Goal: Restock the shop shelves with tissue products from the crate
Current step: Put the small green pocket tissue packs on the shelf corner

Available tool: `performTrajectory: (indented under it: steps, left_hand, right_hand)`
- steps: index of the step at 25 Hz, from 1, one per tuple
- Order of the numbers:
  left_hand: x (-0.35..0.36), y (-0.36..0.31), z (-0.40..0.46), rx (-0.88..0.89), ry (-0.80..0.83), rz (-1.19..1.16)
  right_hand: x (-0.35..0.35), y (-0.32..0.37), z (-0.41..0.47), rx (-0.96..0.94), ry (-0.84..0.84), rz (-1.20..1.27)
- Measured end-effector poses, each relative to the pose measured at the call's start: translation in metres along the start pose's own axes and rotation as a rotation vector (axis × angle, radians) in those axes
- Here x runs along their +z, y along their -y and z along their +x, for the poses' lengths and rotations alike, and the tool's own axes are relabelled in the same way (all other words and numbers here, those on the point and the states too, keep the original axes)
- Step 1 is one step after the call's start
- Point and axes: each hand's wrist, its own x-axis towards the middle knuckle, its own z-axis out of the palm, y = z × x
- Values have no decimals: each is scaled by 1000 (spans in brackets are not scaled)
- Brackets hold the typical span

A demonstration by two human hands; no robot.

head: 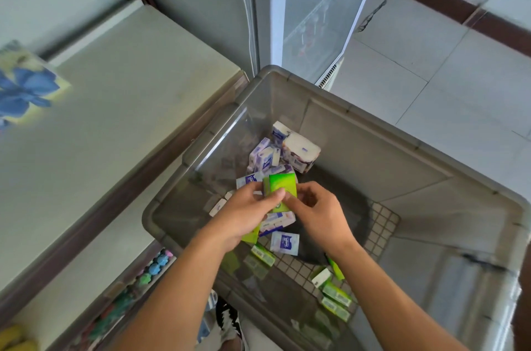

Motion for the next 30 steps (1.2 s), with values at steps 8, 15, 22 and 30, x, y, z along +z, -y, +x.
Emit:
performTrajectory:
  steps: [8, 15, 22, 30]
  left_hand:
    - [-28, 6, -1, 80, -145, -76]
    - [-42, 7, 0, 84, -170, -43]
    - [-42, -8, -19, 102, -138, -88]
    - [-23, -62, -88, 296, -60, -176]
  right_hand:
    - [78, -85, 32, 300, 196, -479]
    - [113, -96, 39, 254, 135, -616]
    - [18, -9, 17, 194, -183, 165]
    - [-2, 115, -39, -205, -11, 175]
